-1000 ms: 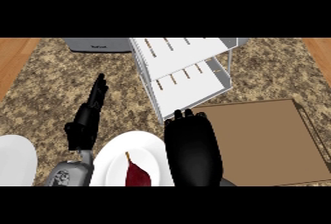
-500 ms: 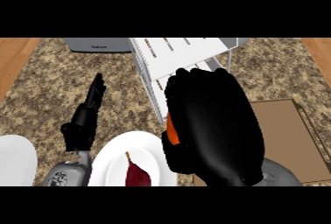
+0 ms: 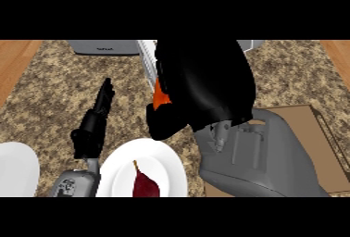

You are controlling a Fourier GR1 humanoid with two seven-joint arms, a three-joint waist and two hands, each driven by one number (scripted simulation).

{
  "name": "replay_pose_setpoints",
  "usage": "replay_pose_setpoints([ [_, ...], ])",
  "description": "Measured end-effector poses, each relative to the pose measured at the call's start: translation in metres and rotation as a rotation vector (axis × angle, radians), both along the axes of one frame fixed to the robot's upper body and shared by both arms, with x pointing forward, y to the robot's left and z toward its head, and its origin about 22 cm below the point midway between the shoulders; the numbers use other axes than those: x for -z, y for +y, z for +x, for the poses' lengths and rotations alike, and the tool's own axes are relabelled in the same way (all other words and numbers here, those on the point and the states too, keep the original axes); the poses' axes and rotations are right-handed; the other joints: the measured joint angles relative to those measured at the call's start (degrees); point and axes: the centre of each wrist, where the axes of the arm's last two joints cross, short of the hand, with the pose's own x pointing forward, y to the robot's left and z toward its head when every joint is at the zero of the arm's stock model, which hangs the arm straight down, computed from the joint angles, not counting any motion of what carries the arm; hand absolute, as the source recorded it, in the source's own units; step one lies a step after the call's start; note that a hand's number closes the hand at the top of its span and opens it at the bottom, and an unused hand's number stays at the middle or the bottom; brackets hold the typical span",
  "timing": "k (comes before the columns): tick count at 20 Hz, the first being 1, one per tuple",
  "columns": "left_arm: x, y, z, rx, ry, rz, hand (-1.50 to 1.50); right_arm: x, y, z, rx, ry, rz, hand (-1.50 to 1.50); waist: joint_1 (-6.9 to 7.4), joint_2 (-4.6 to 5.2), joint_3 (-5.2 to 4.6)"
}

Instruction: Pick the squash from the tray and place it in the tiered basket

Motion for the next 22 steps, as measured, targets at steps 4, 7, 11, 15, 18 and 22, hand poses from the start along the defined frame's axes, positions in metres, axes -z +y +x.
replay_pose_setpoints([
  [4, 0.004, 0.003, -0.003, -0.003, 0.001, 0.005, 0.00, -0.008, 0.006, 0.022, 0.047, -0.010, -0.010, 1.50, -0.10, 0.09, 0.02],
  [7, -0.003, 0.003, -0.001, 0.002, -0.004, -0.002, 0.00, -0.011, 0.010, 0.040, 0.082, -0.012, -0.032, 1.50, -0.13, 0.11, 0.02],
  [11, -0.004, 0.002, -0.001, 0.003, -0.005, -0.005, 0.00, -0.008, -0.004, 0.072, 0.117, -0.023, -0.060, 1.50, -0.12, 0.20, 0.03],
  [15, 0.001, 0.003, -0.007, 0.004, -0.004, -0.002, 0.00, 0.005, -0.004, 0.095, 0.146, -0.031, -0.080, 1.50, -0.03, 0.23, 0.05],
  [18, -0.001, 0.006, -0.003, 0.000, -0.005, 0.005, 0.00, 0.018, -0.011, 0.111, 0.174, 0.004, -0.052, -1.50, -0.08, 0.26, 0.04],
  [22, -0.004, 0.009, -0.001, -0.004, -0.004, 0.007, 0.00, 0.033, -0.027, 0.126, 0.217, 0.075, 0.109, -1.50, -0.10, 0.31, 0.07],
])
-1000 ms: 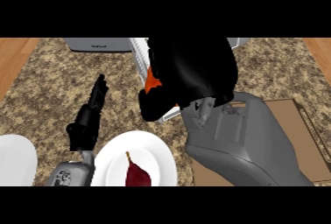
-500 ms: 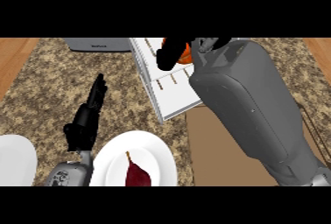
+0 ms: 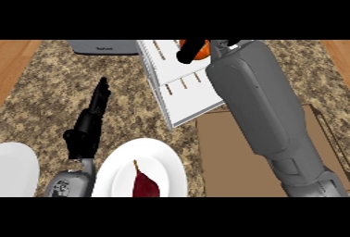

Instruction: Pick the squash from the tray and place it in the tiered basket

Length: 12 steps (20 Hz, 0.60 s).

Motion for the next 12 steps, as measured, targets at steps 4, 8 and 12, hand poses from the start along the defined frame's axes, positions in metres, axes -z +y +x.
replay_pose_setpoints([
  [4, 0.004, -0.005, -0.004, -0.001, 0.003, -0.002, 0.00, 0.006, -0.007, 0.006, -0.013, 0.022, 0.134, -1.50, -0.14, -0.08, 0.01],
  [8, 0.005, -0.003, -0.002, -0.001, -0.001, -0.004, 0.00, 0.004, -0.022, 0.008, 0.009, -0.033, 0.293, -1.50, -0.32, -0.12, 0.01],
  [12, 0.003, -0.003, -0.004, -0.005, -0.002, -0.006, 0.00, -0.003, -0.044, 0.009, 0.098, -0.097, 0.423, -1.50, -0.49, -0.24, 0.00],
])
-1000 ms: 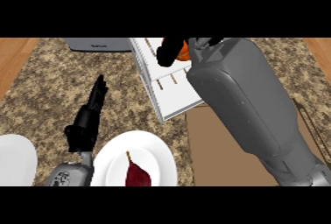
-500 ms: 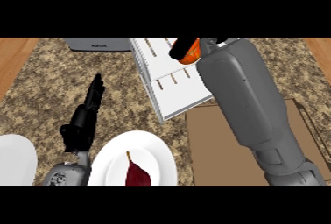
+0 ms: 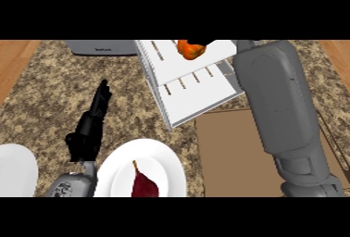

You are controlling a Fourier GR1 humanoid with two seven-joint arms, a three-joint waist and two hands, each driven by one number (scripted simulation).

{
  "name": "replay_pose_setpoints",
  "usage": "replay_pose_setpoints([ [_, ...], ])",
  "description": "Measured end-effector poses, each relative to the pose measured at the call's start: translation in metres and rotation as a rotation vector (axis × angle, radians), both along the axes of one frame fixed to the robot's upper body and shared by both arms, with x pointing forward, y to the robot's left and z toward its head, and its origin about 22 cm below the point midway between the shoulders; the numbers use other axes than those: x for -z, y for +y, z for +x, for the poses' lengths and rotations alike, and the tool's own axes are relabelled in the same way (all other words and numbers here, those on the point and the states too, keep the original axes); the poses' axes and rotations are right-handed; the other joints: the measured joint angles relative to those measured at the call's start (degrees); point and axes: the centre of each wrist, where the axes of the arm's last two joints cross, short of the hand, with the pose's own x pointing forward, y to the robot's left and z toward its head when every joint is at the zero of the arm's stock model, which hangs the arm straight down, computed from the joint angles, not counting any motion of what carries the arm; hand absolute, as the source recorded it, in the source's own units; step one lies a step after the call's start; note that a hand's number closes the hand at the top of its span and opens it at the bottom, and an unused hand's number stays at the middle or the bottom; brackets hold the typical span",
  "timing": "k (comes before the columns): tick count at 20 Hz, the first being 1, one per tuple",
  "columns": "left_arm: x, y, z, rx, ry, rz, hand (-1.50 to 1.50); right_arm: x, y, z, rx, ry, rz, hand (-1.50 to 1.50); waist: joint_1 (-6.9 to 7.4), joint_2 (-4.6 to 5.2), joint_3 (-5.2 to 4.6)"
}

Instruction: Pick the squash from the tray and place it in the tiered basket

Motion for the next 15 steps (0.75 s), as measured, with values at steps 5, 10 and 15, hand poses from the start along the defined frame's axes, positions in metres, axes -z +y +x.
replay_pose_setpoints([
  [5, -0.005, 0.005, 0.003, -0.015, 0.006, -0.001, 0.00, -0.002, -0.058, -0.004, 0.123, -0.008, 0.134, -1.50, -0.80, -0.20, 0.03],
  [10, -0.001, 0.010, -0.001, -0.022, 0.013, 0.002, 0.00, 0.008, -0.132, -0.028, 0.182, -0.020, 0.270, -1.50, -1.61, -0.38, 0.05],
  [15, -0.001, 0.016, -0.001, -0.038, 0.010, -0.001, 0.00, 0.032, -0.219, -0.071, 0.185, -0.036, 0.326, -1.50, -2.15, -0.41, 0.07],
])
